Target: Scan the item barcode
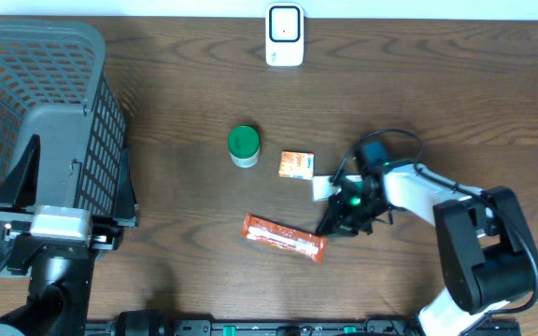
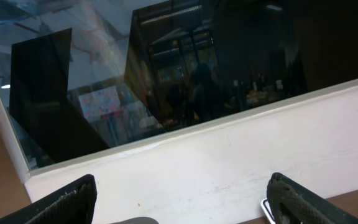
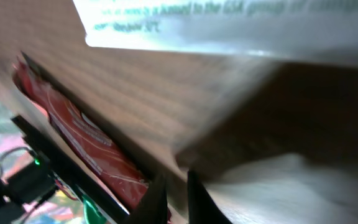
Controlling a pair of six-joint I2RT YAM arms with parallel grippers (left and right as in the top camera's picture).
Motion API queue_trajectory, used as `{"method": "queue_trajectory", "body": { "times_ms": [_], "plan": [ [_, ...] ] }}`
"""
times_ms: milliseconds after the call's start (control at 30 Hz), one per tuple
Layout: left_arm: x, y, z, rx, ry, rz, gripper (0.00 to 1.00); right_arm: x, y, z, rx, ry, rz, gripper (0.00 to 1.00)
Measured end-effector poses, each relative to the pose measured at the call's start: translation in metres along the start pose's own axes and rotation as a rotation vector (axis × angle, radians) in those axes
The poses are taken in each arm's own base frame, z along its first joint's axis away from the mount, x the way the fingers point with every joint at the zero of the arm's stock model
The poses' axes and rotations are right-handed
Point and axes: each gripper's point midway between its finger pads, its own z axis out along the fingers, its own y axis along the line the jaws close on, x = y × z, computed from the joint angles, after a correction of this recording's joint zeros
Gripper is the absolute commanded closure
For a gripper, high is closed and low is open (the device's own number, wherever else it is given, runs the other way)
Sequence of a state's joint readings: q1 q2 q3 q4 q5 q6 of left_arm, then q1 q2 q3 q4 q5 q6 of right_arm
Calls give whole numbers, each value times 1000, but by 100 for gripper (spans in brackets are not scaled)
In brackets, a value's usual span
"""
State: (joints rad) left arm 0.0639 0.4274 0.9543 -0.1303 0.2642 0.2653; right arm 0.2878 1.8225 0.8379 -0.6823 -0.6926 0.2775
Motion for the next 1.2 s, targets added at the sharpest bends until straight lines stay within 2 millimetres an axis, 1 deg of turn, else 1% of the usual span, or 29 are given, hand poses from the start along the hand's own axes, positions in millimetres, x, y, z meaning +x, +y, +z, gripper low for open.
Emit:
{"method": "queue_trajectory", "body": {
  "times_ms": [100,267,333,400,500,533,567,633,667,700,767,800,900,933,967,1033,1100,1200],
  "plan": [
    [0,0,0,0,0,0,13,16,11,14,17,53,-61,94],
    [0,0,0,0,0,0,13,38,25,33,38,122,-152,98],
    [0,0,0,0,0,0,13,45,30,38,46,141,-180,99],
    [0,0,0,0,0,0,13,48,33,42,50,150,-200,97],
    [0,0,0,0,0,0,13,48,39,47,37,144,-216,87],
    [0,0,0,0,0,0,13,47,42,48,22,137,-215,80],
    [0,0,0,0,0,0,13,46,45,48,5,134,-216,72],
    [0,0,0,0,0,0,13,40,53,47,-43,118,-211,46],
    [0,0,0,0,0,0,13,36,60,46,-82,109,-213,41],
    [0,0,0,0,0,0,13,32,65,44,-113,99,-221,39],
    [0,0,0,0,0,0,13,14,75,38,-158,39,-245,39],
    [0,0,0,0,0,0,13,-1,77,33,-169,-10,-261,39],
    [0,0,0,0,0,0,13,-31,75,19,-167,-105,-258,37],
    [0,0,0,0,0,0,13,-40,73,14,-162,-131,-247,27],
    [0,0,0,0,0,0,13,-45,71,10,-154,-150,-235,20],
    [0,0,0,0,0,0,13,-49,73,3,-159,-163,-234,2],
    [0,0,0,0,0,0,13,-48,75,-4,-146,-177,-254,1],
    [0,0,0,0,0,0,13,-40,70,-12,-72,-191,-259,1]
  ]
}}
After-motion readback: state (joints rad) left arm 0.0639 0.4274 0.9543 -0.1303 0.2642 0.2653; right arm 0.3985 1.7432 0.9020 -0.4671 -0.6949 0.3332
